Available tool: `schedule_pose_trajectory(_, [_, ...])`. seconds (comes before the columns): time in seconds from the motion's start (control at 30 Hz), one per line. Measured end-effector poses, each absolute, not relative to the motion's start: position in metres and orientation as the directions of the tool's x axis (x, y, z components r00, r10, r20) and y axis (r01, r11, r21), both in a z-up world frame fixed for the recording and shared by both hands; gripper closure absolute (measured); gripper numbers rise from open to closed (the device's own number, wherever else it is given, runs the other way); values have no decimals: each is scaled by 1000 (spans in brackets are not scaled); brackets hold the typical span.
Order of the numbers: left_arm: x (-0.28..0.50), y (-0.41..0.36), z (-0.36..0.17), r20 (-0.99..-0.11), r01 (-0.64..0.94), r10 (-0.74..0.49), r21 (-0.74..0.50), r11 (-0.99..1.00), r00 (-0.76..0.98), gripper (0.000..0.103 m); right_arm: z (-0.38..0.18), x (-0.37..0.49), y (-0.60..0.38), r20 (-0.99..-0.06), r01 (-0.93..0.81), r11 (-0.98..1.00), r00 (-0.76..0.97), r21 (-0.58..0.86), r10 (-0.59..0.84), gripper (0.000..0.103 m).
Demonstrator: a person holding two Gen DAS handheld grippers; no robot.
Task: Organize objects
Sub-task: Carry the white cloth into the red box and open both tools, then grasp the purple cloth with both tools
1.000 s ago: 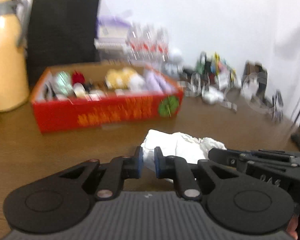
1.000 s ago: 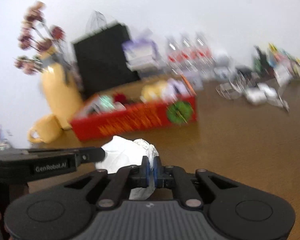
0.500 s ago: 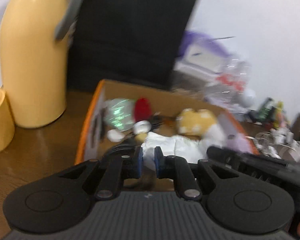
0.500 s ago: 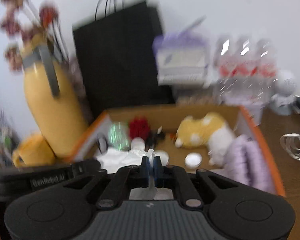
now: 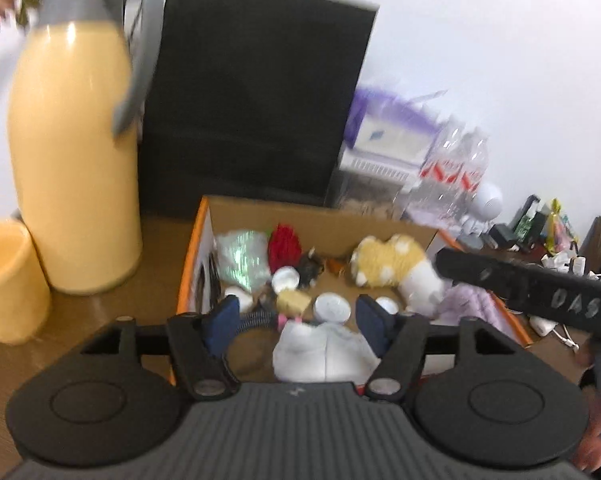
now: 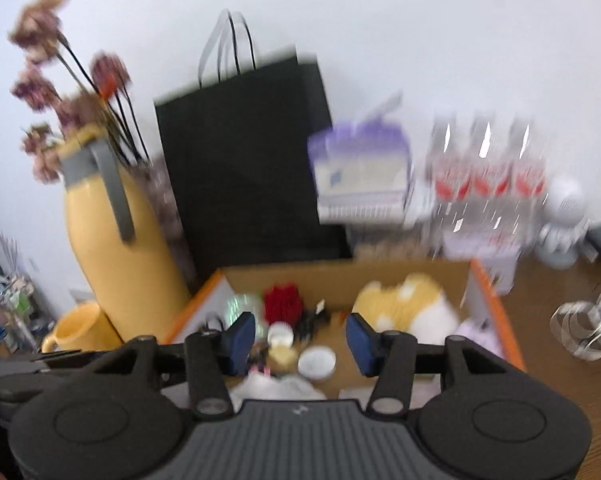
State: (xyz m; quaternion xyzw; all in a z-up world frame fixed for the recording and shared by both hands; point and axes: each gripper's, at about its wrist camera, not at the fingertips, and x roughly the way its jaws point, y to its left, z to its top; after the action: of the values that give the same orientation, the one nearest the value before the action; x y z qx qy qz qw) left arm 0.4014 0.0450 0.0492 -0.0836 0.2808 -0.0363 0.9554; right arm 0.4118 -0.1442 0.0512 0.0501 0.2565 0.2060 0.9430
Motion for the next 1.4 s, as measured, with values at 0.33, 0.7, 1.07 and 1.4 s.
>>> schedule_pose_trajectory(0.33, [232,33,97,-392,142,-135,-11,990,910,3,86,273,-200,-424,-391,913,811,119,403,30])
schedule_pose_trajectory(0.7, [49,60,40,-496,4,-81,-154,988,865,0,29,71,-256,-576,-440,893,708,94,410,24])
schedule_pose_trajectory(1.07, [113,56,-8,-580,-31,-171,-321,947,797,23,4,86,-231,-504,-343,907,754,244,421,19])
schedule_pose_trajectory(1.4, [145,40,-35,-604,2,-235,-361,933,761,90,-46,137,-165,-545,-329,926,750,184,375,93])
